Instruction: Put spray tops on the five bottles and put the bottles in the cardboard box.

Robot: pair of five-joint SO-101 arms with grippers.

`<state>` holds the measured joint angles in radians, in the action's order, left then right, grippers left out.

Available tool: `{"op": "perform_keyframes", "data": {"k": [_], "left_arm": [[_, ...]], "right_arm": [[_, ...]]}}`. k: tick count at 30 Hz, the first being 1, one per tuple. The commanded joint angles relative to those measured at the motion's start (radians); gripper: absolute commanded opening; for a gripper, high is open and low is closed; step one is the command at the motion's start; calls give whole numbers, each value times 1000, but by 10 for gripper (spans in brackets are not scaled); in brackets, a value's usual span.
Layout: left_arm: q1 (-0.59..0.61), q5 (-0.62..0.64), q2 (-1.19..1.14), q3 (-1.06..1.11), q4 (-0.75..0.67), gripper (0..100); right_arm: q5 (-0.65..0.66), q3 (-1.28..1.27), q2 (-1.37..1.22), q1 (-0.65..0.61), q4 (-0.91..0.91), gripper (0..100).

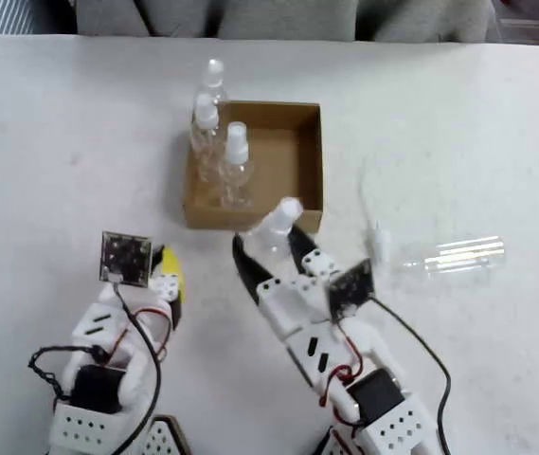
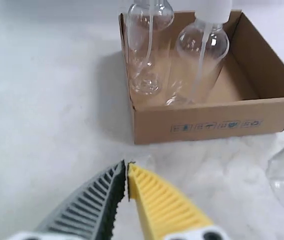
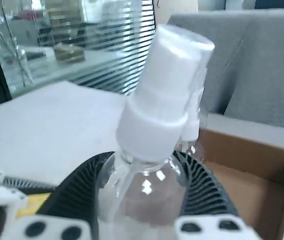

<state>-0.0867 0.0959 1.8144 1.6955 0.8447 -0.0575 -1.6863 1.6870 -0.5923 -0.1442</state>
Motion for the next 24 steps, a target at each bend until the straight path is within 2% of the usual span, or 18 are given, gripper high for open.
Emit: {"op": "perform_keyframes", "data": {"k": [1,3,9,14,21,24], "left_arm": [[22,-8,12,-3,-17,25],[39,-8,12,-3,-17,26],[38,-8,12,-3,-15,26],[38,-8,12,-3,-15,24],[42,-8,12,-3,-15,24],[42,-8,12,-3,-15,24]], "right_arm": [[2,-3,15,71,160,16],[15,3,15,111,220,16],[199,123,4,180,246,16],[210,275,-45,176,246,16],[206,546,-433,183,251,16],[206,644,-608,185,338,16]]}}
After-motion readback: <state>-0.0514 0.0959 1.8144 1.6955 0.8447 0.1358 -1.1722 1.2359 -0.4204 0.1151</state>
